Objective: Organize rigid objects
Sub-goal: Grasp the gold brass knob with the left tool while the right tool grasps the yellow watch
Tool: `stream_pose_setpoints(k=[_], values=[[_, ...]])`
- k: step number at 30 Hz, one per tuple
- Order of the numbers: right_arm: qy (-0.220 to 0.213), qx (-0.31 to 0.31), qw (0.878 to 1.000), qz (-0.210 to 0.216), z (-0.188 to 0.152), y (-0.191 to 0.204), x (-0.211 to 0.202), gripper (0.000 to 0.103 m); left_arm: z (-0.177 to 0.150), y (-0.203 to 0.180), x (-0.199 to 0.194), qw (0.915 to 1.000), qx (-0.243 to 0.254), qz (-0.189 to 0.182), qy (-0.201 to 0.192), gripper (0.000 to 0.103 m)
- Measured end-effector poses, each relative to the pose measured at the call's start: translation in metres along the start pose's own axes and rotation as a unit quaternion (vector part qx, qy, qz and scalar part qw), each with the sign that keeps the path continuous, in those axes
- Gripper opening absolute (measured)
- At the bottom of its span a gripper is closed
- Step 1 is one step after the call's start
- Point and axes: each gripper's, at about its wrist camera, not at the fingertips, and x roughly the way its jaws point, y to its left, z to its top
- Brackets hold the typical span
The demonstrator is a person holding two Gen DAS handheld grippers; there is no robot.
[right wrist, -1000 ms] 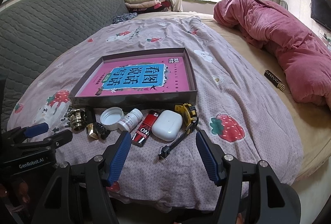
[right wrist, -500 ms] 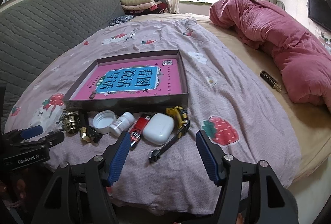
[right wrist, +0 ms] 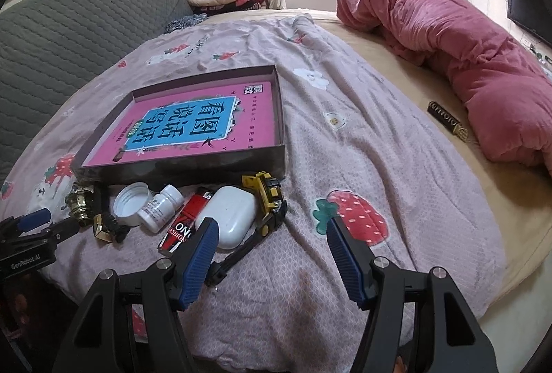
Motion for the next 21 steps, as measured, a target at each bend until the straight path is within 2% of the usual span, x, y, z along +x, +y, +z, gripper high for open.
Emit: stream_pose_setpoints(k=[3,16,21], values=[[0.005,-0.003,1.000,0.002,0.003,0.000,0.010,0.064,0.002,0.004,0.005,1.0000,0.000,0.001,0.004,0.081],[0.015,-0.008,1.000,-0.004,0.008,-0.003,0.029,0.061,0.009,0.004,0.025,0.9987,0.011,-0.047,0.014,0.081],[0.014,-0.004,1.000,-0.005,0.011,-0.008,0.033,0.057,0.011,0.000,0.035,0.9985,0.027,-0.041,0.022,0.081]])
